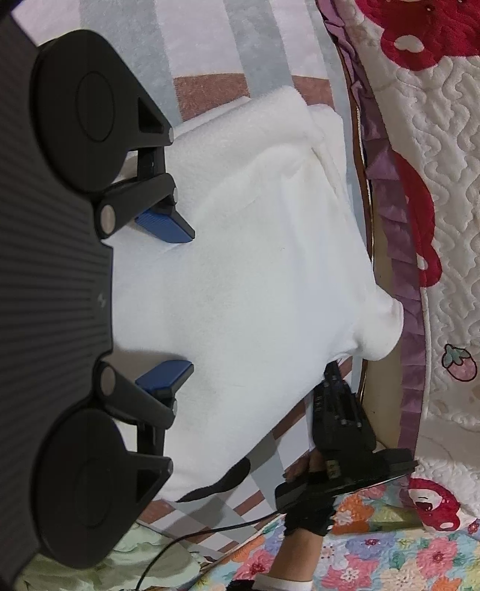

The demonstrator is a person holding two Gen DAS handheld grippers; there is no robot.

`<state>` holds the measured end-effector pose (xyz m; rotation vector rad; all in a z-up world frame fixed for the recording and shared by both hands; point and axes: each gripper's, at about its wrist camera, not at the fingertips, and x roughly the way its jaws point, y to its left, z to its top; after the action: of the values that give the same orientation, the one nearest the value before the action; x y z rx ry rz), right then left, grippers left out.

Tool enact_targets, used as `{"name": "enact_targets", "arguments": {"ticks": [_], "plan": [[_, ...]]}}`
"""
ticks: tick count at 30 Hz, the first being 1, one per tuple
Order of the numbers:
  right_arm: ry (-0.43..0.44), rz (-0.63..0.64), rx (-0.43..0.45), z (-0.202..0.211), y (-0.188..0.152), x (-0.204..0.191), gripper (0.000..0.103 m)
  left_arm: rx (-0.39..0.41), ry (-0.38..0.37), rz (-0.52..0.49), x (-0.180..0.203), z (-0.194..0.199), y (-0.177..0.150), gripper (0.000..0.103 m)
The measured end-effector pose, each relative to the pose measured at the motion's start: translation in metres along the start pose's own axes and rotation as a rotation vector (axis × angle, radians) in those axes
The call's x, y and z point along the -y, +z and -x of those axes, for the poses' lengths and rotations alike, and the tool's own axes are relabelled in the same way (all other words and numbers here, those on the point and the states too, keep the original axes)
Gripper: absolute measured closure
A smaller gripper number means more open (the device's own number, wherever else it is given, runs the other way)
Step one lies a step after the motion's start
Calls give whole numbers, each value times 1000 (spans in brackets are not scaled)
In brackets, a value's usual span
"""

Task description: Fold clothes

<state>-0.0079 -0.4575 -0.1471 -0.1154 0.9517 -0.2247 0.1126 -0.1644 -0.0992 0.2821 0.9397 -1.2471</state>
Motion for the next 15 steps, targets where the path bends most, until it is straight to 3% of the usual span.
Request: {"name": "enact_targets", "arguments": {"ticks": [7, 8, 11, 13, 14, 15], "plan": [[-37, -279, 65, -7, 11, 48, 99, -17, 5, -17, 4, 0, -3, 33], [-42, -319, 74, -8, 13, 55, 103, -20, 9, -20, 4, 0, -4, 33], [-54, -439, 103, -10, 18, 76, 103, -15, 9, -13, 3, 1, -7, 33], [40, -538, 153, 3, 15, 97, 102, -2, 5, 0, 1, 5, -7, 33], [28, -525, 146, 9, 12, 95, 93, 7, 8, 6, -1, 7, -6, 33], [19, -512, 140, 16, 9, 93, 92, 21, 25, 24, -5, 10, -6, 33]]}}
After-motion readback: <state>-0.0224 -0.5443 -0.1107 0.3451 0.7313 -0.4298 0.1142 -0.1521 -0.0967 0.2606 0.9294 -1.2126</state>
